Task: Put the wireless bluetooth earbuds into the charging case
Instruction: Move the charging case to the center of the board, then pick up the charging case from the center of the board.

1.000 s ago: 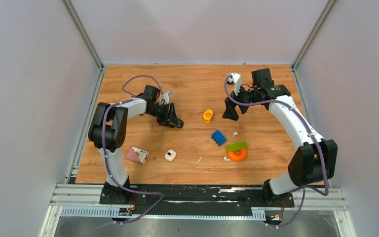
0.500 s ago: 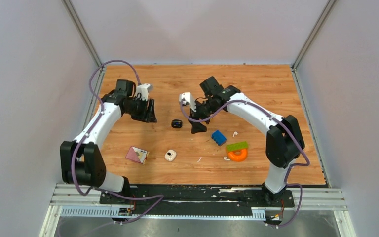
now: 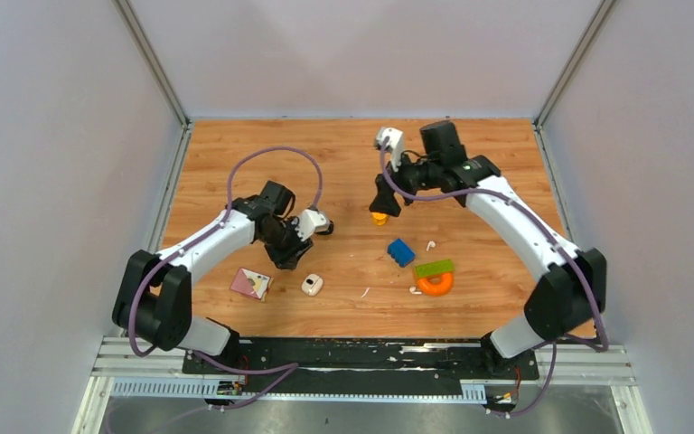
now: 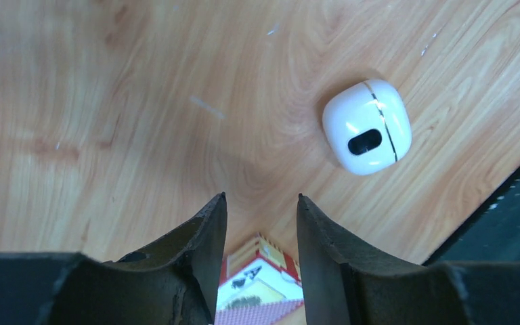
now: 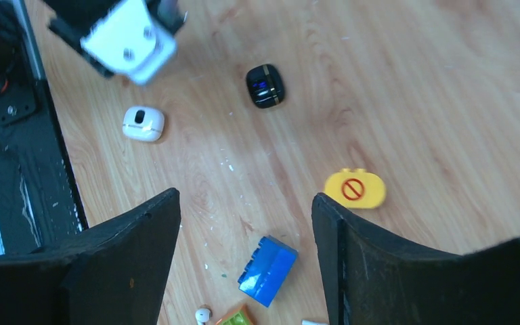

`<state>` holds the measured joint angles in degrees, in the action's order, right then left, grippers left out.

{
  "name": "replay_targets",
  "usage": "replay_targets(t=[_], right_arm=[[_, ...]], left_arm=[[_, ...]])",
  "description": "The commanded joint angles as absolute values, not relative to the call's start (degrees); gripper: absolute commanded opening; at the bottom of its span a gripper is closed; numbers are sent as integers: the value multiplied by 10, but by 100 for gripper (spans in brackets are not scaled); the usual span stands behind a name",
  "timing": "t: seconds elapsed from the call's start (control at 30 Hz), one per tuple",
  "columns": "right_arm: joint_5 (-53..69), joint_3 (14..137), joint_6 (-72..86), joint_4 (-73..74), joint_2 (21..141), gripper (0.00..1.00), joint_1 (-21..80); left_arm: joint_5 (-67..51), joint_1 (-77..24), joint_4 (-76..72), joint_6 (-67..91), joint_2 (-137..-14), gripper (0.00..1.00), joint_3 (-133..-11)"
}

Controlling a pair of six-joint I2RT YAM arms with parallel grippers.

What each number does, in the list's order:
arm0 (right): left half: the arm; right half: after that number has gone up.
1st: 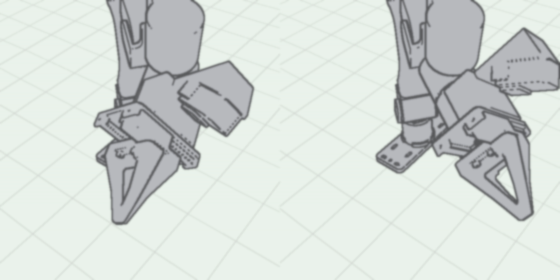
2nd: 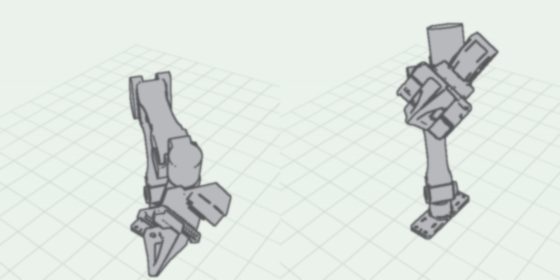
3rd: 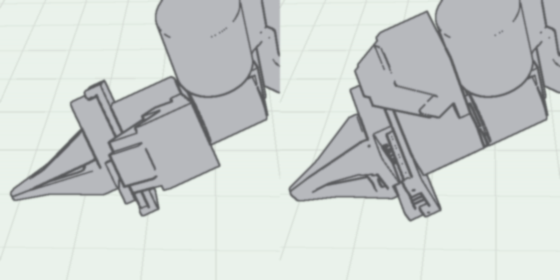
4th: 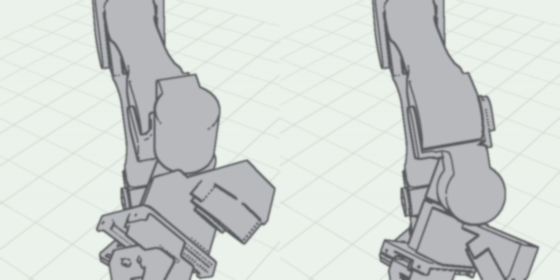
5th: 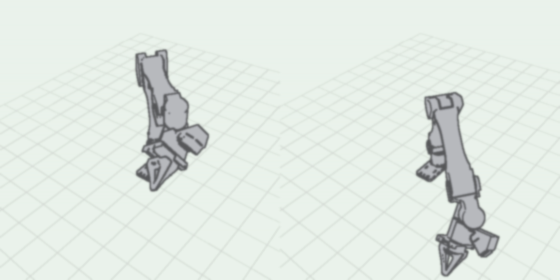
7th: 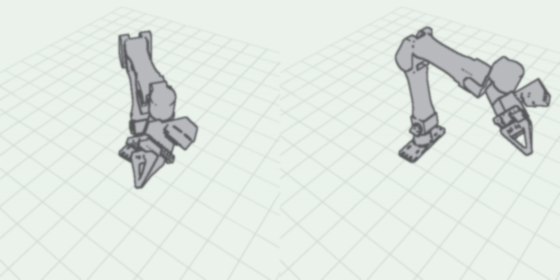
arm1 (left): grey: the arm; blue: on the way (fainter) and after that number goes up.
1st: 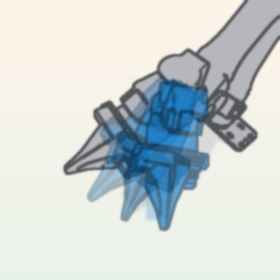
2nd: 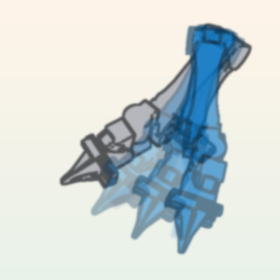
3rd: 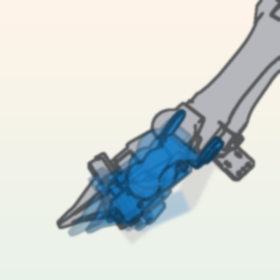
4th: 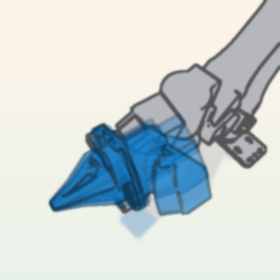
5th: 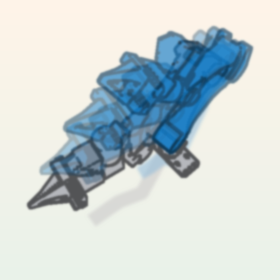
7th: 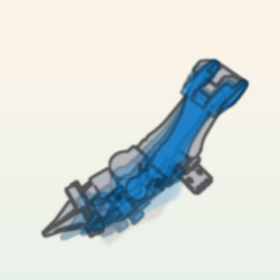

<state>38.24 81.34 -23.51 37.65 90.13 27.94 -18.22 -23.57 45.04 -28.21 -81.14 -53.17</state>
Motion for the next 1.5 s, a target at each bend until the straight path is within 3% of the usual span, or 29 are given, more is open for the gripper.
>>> replay_targets(t=[0.0, 0.2, 0.47, 0.73, 0.87, 0.97, 1.1, 1.2, 1.33, 1.37, 1.4, 1.47], right_arm=[[372, 769, -142, 287, 810, 71, 240], [357, 714, -122, 271, 736, 73, 199], [356, 668, -109, 253, 703, 74, 181], [346, 643, -128, 257, 709, 71, 175], [276, 615, -88, 262, 720, 63, 200], [249, 619, -99, 272, 748, 64, 257], [258, 683, -138, 307, 826, 66, 347], [285, 747, -110, 342, 906, 63, 392], [279, 793, -49, 369, 977, 53, 424], [276, 797, -42, 374, 985, 52, 433], [267, 800, -35, 382, 992, 51, 444], [250, 796, -17, 383, 1000, 50, 468]], left_arm=[[-143, -295, 383, -397, -820, 49, -496], [-158, -355, 356, -449, -825, 48, -472], [-164, -419, 251, -368, -842, 51, -508], [-198, -423, 292, -338, -870, 52, -580], [-169, -344, 294, -226, -809, 55, -581], [-141, -248, 307, -118, -790, 57, -598], [-108, -161, 330, -20, -796, 58, -633], [-72, -146, 320, -11, -772, 59, -644], [-10, -143, 316, -30, -721, 71, -650], [-8, -137, 319, -31, -712, 77, -649], [-11, -128, 322, -24, -702, 95, -645], [-42, -102, 327, 10, -688, 100, -629]])
